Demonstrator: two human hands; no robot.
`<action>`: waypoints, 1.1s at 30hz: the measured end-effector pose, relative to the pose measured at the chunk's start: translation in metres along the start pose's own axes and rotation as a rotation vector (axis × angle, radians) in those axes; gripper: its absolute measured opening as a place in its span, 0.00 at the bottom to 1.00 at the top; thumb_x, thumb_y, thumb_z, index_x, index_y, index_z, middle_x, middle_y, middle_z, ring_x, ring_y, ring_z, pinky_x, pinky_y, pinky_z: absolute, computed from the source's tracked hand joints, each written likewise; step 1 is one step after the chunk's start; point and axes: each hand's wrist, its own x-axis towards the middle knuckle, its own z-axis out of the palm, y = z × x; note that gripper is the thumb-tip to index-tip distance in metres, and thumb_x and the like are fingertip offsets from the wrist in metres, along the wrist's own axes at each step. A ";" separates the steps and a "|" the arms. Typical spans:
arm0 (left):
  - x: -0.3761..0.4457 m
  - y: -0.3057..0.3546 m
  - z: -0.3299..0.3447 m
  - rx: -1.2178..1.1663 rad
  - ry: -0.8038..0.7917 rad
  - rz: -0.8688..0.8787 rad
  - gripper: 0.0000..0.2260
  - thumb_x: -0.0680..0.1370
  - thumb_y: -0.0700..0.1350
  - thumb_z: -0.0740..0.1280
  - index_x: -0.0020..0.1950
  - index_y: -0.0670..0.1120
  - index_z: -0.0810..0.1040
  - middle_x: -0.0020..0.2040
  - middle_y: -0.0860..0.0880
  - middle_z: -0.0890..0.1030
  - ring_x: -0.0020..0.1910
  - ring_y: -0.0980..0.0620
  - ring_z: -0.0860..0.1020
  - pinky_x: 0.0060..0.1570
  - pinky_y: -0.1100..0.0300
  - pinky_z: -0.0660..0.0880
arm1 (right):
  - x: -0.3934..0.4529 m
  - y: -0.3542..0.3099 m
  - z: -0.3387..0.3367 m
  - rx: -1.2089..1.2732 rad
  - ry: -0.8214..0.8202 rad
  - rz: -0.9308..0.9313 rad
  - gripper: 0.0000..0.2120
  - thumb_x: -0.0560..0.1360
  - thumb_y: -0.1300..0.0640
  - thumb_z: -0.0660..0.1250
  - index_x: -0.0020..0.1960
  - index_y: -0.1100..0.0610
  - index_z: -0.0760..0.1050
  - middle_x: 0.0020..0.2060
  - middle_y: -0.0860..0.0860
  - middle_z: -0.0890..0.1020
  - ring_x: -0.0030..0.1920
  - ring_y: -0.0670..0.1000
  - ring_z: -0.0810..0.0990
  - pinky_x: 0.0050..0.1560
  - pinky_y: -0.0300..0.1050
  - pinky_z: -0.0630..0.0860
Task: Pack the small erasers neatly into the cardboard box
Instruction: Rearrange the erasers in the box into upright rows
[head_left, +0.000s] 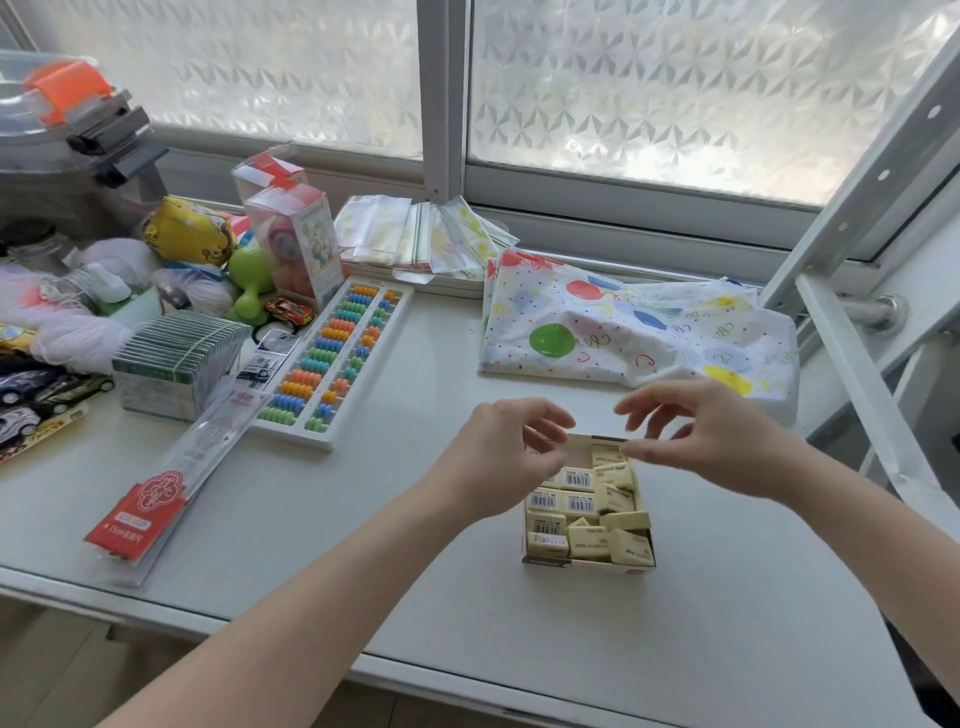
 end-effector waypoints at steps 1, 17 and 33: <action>-0.002 0.001 0.002 0.002 -0.020 0.008 0.10 0.73 0.39 0.69 0.53 0.48 0.80 0.44 0.52 0.83 0.43 0.58 0.81 0.43 0.71 0.77 | -0.005 -0.001 0.000 -0.040 -0.044 -0.002 0.11 0.66 0.56 0.75 0.47 0.48 0.79 0.41 0.45 0.82 0.41 0.41 0.79 0.41 0.36 0.76; -0.020 0.002 0.027 0.069 -0.088 0.023 0.10 0.73 0.41 0.68 0.53 0.49 0.80 0.47 0.52 0.83 0.45 0.59 0.80 0.49 0.64 0.77 | -0.026 -0.009 0.022 -0.513 -0.260 -0.012 0.00 0.71 0.49 0.66 0.42 0.44 0.76 0.39 0.40 0.74 0.45 0.42 0.72 0.48 0.34 0.69; -0.015 0.007 0.018 -0.610 0.030 -0.265 0.06 0.77 0.41 0.67 0.47 0.48 0.84 0.40 0.51 0.84 0.39 0.59 0.81 0.43 0.65 0.78 | -0.032 -0.034 0.051 0.888 0.077 0.377 0.11 0.69 0.66 0.70 0.51 0.66 0.78 0.42 0.61 0.86 0.42 0.55 0.85 0.42 0.42 0.83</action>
